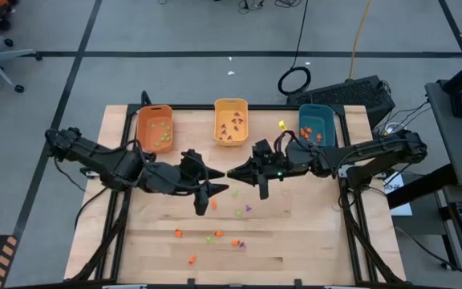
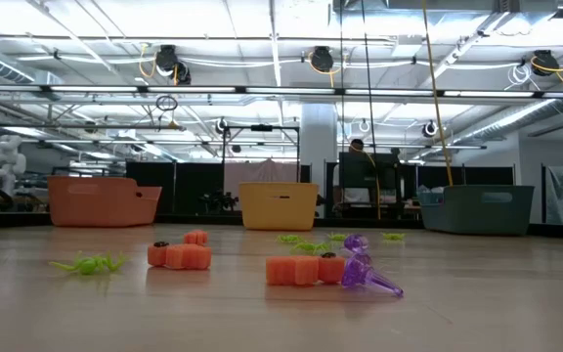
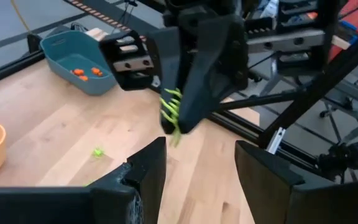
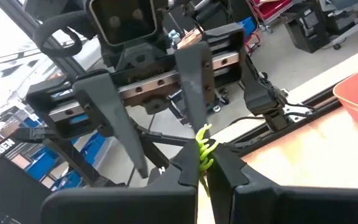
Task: Sort Halloween decoration
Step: Put the green spider toy into the orange bin
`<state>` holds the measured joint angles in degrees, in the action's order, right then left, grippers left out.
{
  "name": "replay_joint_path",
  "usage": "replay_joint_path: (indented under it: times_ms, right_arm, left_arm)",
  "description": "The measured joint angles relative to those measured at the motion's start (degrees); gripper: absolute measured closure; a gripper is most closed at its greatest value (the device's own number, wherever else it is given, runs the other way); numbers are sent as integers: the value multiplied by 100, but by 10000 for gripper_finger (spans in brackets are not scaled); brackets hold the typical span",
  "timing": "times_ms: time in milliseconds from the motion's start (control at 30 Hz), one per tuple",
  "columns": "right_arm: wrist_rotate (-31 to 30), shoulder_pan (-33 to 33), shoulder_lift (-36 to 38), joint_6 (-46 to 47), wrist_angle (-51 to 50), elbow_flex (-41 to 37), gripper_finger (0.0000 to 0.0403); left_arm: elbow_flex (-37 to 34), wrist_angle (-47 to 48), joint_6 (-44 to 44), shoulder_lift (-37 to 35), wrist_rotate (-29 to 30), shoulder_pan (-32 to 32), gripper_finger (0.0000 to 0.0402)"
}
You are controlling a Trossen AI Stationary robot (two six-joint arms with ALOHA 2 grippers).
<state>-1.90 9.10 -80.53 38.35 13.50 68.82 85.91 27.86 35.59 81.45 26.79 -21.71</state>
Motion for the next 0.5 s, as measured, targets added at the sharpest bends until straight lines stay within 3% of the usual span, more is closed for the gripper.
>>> replay_joint_path:
  times_ms: [300, 500]
  right_arm:
    - [-1, 0, 0, 0, 0, 0, 403]
    - [-1, 0, 0, -11, -2, 0, 403]
  left_arm:
    - [0, 7, -54, 0, -495, 291, 213]
    - [0, 28, -207, 71, -873, 463, 237]
